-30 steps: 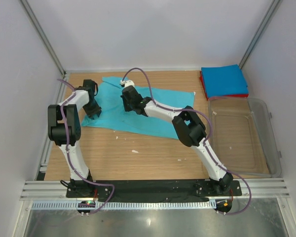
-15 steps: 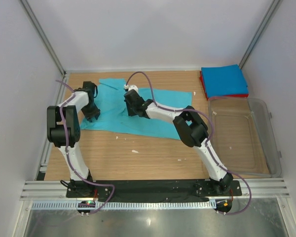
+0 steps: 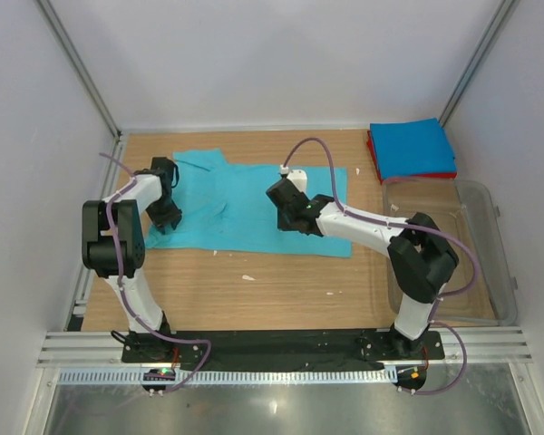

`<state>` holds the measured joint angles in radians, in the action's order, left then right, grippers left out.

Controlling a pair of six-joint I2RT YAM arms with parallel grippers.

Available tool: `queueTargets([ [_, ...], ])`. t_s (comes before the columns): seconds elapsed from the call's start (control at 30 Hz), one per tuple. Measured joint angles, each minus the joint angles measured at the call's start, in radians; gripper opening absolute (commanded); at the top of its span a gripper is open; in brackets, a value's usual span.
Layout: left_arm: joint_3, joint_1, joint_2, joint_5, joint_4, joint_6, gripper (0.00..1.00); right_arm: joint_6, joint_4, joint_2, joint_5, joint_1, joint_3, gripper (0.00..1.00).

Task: Fold and stack the t-shirts
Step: Fold the tshirt

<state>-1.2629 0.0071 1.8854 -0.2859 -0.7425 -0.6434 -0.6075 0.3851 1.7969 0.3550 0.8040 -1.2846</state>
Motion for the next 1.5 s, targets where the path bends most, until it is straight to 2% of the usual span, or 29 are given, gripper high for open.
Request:
queueTargets([
  [0.17, 0.015, 0.0, -0.012, -0.017, -0.006, 0.001, 0.38, -0.019, 0.04, -0.059, 0.036, -0.039, 0.156, 0.13],
  [0.33, 0.016, 0.002, -0.015, -0.044, -0.023, 0.008, 0.37, -0.021, 0.072, -0.071, 0.071, -0.094, 0.245, 0.13],
  [0.7, 0.051, 0.035, -0.085, -0.116, -0.075, 0.022, 0.38, -0.05, 0.06, -0.201, 0.091, -0.092, 0.429, 0.13],
  [0.9, 0.126, 0.041, -0.118, -0.132, -0.095, 0.015, 0.37, -0.058, 0.063, -0.293, 0.077, -0.088, 0.513, 0.13],
  [1.27, 0.198, 0.079, -0.172, -0.134, -0.134, -0.001, 0.38, -0.069, 0.077, -0.353, 0.063, -0.082, 0.539, 0.14],
  [1.37, 0.181, 0.079, -0.24, -0.111, -0.161, 0.007, 0.41, -0.067, 0.106, -0.38, 0.043, -0.081, 0.537, 0.19],
  [1.43, 0.142, 0.079, -0.303, -0.074, -0.169, 0.03, 0.47, -0.051, 0.129, -0.41, 0.031, -0.081, 0.523, 0.23],
  [1.5, 0.086, 0.079, -0.358, -0.026, -0.152, 0.056, 0.48, -0.026, 0.161, -0.441, 0.016, -0.091, 0.472, 0.29],
])
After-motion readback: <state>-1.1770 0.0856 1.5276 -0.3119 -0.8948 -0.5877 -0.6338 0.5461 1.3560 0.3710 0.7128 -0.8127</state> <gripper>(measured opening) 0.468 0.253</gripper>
